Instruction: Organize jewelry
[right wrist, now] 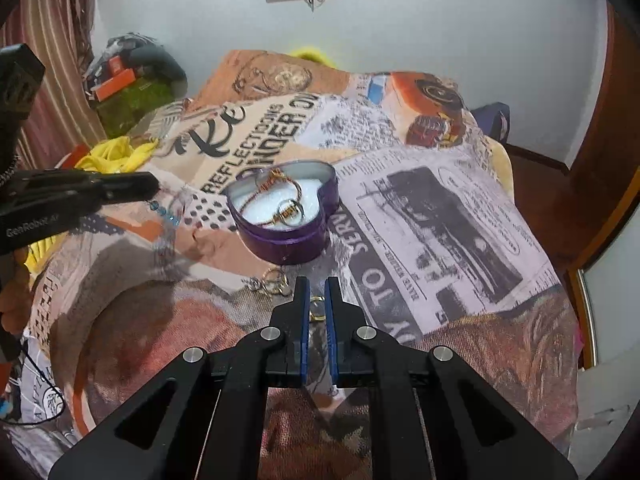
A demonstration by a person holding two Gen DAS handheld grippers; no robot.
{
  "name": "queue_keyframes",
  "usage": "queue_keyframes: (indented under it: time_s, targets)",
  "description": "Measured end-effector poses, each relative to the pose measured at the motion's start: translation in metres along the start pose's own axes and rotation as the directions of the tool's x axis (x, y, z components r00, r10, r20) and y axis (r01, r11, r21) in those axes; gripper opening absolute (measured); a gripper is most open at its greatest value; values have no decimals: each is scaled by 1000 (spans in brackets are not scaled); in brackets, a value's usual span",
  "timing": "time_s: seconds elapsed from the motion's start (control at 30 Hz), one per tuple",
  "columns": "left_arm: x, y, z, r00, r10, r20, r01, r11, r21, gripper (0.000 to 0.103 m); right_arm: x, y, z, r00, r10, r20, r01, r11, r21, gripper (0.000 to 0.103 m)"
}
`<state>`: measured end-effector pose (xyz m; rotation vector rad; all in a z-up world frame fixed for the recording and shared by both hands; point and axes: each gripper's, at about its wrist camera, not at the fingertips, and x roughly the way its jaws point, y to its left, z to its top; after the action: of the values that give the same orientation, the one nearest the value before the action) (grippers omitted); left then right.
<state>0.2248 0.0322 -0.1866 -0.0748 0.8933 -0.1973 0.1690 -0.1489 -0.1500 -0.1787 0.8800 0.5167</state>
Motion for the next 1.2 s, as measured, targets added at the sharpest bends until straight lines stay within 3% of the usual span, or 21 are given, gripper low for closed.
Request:
queue_keyframes:
  time_s: [0.03, 0.13, 0.17, 0.2, 0.3, 0.57, 0.8, 0.87, 1.13, 1.2]
  targets:
    - [2, 1, -2, 1000, -5, -17, 5, 1000, -4, 3, 3, -1, -1, 1000, 8, -18, -8, 1000, 5, 9]
    - [11, 7, -8, 998, -6, -65, 5, 1000, -19, 11, 7, -3, -5, 999, 25, -48, -24, 999, 20, 29]
    - [14, 8, -11, 997, -3, -74, 2, 1000, -20, 16, 8, -4, -7, 999, 21, -48, -20, 1000, 23, 37]
    - [16, 9, -13, 997, 0, -82, -1, 1000, -19, 22, 8, -4, -8, 999, 14, -47, -13, 1000, 22, 38]
    - [22, 10, -20, 995, 7, -103, -9, 1000, -15, 35, 13, -4, -10, 998, 5, -62, -4, 1000, 14, 38]
    - [45, 6, -16, 990, 8, -139, -8, 1000, 1, 40, 23, 3, -15, 998, -2, -65, 0, 1000, -31, 38]
    - [63, 1, -13, 988, 11, -155, -9, 1000, 9, 47, 29, 5, -14, 998, 1, -56, -4, 998, -56, 12]
    - [66, 0, -12, 988, 14, -155, -12, 1000, 15, 49, 29, 3, -14, 999, -3, -51, 0, 999, -52, 9]
    - [78, 3, -6, 989, 43, -144, -42, 999, 8, 48, 28, 0, -14, 999, 17, -36, -18, 999, -31, 8]
    - [77, 4, -6, 989, 63, -134, -62, 998, 8, 38, 27, -1, -14, 999, 17, -32, -18, 999, -27, 8]
